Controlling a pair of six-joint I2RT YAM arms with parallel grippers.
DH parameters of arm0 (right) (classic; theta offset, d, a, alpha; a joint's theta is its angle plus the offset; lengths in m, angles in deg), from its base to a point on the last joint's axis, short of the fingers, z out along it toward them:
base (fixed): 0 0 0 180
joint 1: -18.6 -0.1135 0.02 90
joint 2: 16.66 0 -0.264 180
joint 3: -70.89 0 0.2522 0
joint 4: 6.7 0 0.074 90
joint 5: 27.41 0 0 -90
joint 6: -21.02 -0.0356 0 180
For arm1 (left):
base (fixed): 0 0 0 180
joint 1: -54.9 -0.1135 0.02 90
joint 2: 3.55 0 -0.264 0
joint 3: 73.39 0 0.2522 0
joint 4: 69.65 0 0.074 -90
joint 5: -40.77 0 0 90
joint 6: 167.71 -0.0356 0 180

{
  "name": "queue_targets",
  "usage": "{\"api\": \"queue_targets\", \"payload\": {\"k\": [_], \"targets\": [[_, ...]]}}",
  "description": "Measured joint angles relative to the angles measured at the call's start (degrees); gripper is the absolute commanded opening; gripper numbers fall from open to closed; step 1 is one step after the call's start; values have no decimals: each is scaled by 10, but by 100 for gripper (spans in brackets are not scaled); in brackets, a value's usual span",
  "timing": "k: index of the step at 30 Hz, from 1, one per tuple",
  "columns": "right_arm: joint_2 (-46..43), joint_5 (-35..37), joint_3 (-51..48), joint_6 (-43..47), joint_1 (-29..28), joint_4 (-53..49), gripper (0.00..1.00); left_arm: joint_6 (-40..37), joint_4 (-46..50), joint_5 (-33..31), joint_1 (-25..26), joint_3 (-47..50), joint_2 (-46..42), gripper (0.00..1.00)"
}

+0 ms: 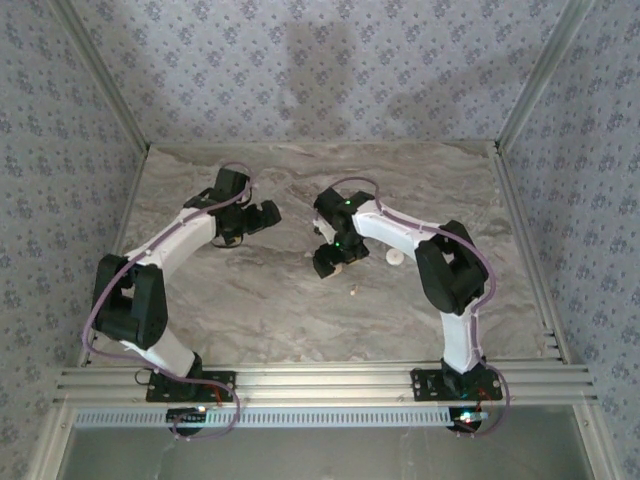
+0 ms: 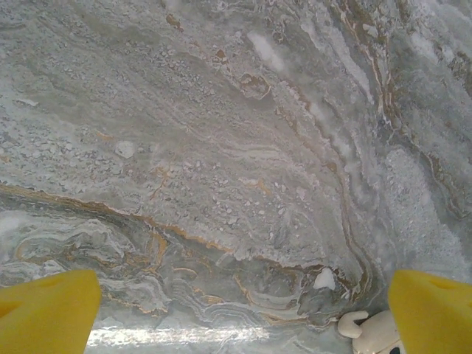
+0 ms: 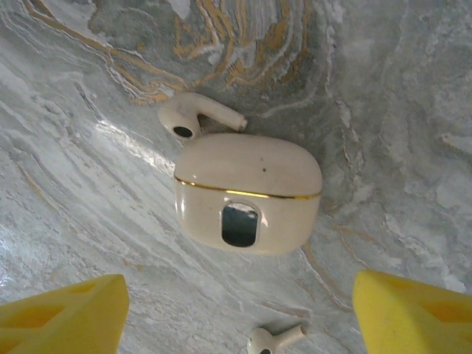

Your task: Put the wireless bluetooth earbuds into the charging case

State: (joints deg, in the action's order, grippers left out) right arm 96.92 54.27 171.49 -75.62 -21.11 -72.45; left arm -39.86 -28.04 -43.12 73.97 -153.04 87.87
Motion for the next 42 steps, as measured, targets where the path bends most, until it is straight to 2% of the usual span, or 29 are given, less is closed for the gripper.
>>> {"api": "queue_targets", "payload": {"k": [25, 28, 36, 42], "targets": [[41, 44, 0, -7, -13, 54, 77, -3, 2, -3, -26, 31, -43, 100], [47, 44, 0, -12, -16, 56, 74, -3, 3, -3, -30, 35, -55, 100], [51, 51, 0, -28, -19, 58, 56, -5, -4, 6, -33, 44, -68, 99], [41, 52, -13, -43, -19, 70, 51, -12, -9, 26, -33, 46, -70, 96]]}}
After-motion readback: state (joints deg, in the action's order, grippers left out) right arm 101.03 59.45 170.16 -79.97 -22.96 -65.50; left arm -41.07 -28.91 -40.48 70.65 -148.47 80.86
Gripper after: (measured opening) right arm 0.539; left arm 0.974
